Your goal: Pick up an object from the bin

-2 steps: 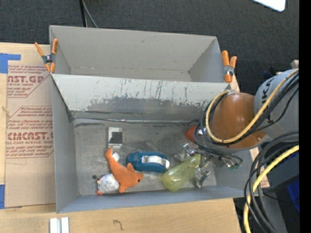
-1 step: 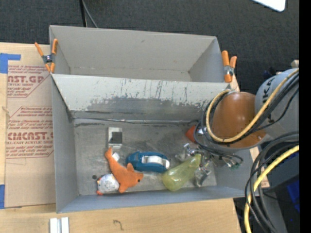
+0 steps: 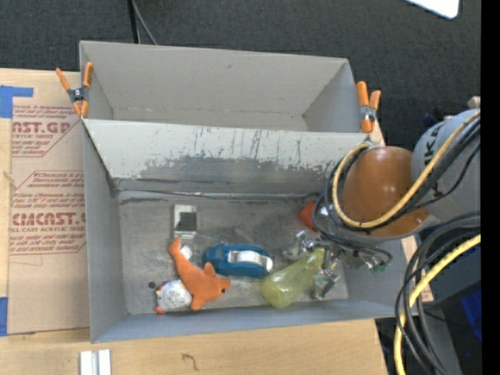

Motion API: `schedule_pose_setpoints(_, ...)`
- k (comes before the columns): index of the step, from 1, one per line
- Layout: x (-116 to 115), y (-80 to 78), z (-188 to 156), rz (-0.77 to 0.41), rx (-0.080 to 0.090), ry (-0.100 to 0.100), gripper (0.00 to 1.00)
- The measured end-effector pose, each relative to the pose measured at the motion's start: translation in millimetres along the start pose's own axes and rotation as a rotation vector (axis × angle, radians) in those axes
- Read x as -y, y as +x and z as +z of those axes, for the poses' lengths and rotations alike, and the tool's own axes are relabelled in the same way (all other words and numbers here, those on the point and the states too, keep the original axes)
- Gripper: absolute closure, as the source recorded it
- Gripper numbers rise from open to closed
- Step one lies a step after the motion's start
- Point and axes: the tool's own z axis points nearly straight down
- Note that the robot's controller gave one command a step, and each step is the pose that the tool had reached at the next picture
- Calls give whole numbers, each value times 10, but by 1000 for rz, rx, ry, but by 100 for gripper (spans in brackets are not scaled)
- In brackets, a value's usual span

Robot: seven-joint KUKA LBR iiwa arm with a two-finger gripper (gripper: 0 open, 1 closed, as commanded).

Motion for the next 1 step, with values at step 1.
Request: schedule_pose_setpoints(1, -13, 12, -21, 0, -10, -8, 100)
